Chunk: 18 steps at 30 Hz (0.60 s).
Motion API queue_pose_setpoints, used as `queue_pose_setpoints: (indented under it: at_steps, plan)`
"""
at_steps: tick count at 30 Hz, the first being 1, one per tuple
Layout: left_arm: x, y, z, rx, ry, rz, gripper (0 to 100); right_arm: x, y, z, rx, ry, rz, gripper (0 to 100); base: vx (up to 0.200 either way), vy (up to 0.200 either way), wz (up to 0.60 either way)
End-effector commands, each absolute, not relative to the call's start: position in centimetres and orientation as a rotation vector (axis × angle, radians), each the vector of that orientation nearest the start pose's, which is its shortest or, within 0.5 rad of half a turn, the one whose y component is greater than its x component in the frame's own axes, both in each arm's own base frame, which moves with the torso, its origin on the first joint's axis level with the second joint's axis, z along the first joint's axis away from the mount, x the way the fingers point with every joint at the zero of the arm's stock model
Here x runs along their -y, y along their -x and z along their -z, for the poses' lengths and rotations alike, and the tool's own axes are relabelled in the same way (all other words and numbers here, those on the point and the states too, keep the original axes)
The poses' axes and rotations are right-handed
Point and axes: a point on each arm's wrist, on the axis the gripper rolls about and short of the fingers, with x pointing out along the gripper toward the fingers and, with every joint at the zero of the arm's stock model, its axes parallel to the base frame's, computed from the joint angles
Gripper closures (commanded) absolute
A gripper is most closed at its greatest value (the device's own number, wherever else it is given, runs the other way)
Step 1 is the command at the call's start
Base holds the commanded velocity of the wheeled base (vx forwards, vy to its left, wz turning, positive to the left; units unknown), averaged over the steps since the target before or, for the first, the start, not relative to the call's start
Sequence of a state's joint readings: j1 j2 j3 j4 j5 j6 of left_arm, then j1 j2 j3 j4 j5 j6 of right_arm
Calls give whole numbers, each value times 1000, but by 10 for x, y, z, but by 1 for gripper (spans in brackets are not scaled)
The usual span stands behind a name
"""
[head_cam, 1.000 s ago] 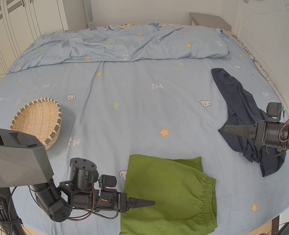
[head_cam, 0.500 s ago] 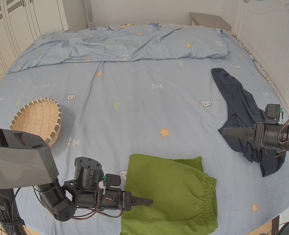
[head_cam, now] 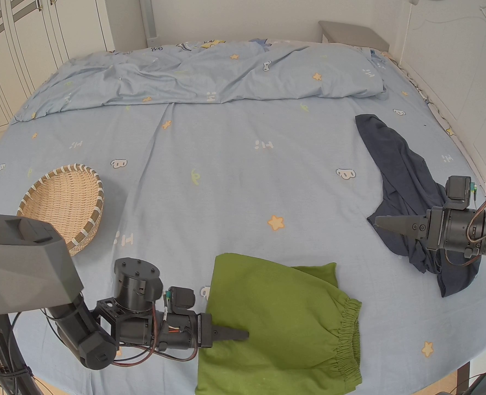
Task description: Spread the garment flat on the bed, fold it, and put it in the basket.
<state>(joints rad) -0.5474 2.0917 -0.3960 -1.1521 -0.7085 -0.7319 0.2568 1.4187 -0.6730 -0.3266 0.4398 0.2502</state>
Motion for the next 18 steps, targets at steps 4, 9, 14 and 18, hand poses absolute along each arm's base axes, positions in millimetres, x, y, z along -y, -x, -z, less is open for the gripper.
queue_pose_setpoints:
  at_steps: [4, 9, 14, 18]
  plan:
    - [113, -241, -96, -867, 743, 991, 100, -65, -217, -194, -506, -277, -620, 0, 0, 0, 0]
    - [103, -256, -123, -891, 763, 1012, 100, -65, -217, -194, -508, -277, -619, 0, 0, 0, 0]
    - [101, -261, -112, -923, 742, 998, 100, -65, -217, -193, -512, -277, -618, 0, 0, 0, 0]
    - [101, -268, -100, -948, 737, 987, 100, -66, -217, -192, -514, -276, -620, 0, 0, 0, 0]
